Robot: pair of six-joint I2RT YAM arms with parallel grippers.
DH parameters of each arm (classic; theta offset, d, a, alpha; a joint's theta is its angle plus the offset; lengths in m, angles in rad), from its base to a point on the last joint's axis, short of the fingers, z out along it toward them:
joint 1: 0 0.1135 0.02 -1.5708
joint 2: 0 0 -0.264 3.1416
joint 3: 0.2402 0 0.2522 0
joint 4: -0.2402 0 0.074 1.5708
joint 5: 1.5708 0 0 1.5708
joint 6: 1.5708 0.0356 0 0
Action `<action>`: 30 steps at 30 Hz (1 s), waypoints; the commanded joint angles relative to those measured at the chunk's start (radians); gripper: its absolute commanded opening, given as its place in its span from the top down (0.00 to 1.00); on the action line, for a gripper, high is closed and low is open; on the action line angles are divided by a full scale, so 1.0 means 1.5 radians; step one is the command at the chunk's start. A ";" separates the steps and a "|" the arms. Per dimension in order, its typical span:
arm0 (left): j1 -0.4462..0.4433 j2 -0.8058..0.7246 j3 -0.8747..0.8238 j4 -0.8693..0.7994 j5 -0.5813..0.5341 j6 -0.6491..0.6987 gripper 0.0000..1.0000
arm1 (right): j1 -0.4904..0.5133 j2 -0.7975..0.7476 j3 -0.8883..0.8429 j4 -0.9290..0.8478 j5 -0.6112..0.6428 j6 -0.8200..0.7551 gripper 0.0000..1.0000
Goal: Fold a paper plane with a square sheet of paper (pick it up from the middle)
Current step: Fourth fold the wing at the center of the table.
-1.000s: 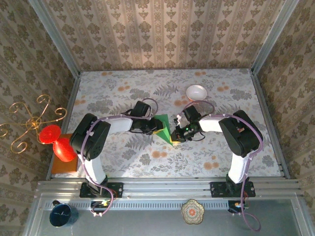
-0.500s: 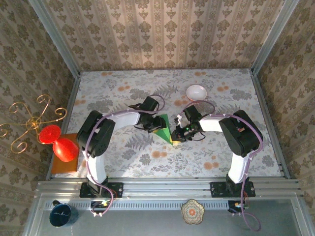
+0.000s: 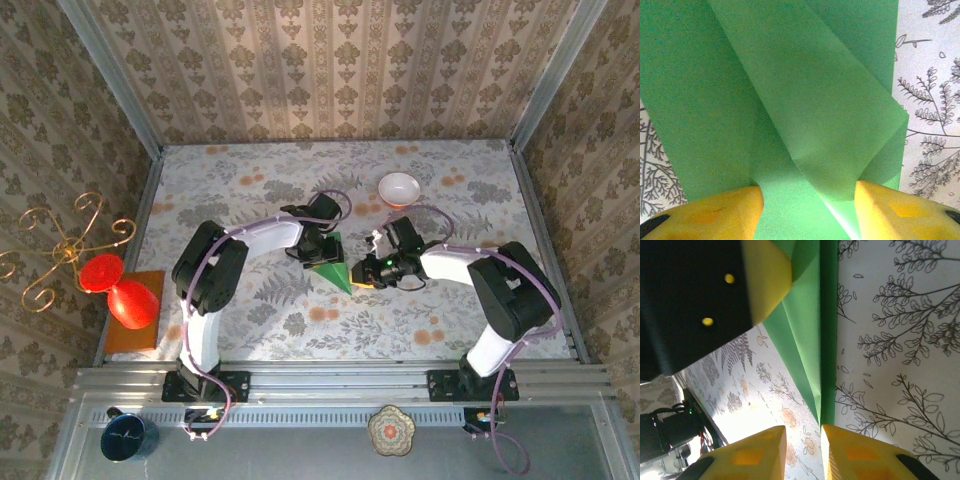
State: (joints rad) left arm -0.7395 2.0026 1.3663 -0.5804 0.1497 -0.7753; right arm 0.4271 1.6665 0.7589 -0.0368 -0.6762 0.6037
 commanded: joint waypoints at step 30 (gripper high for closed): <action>-0.007 0.131 -0.017 -0.137 -0.069 -0.012 0.36 | 0.059 0.062 0.013 0.023 0.069 0.054 0.84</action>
State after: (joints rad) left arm -0.7643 2.0560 1.4296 -0.6544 0.0994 -0.7773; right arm 0.5133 1.7348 0.7532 0.0376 -0.6044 0.6884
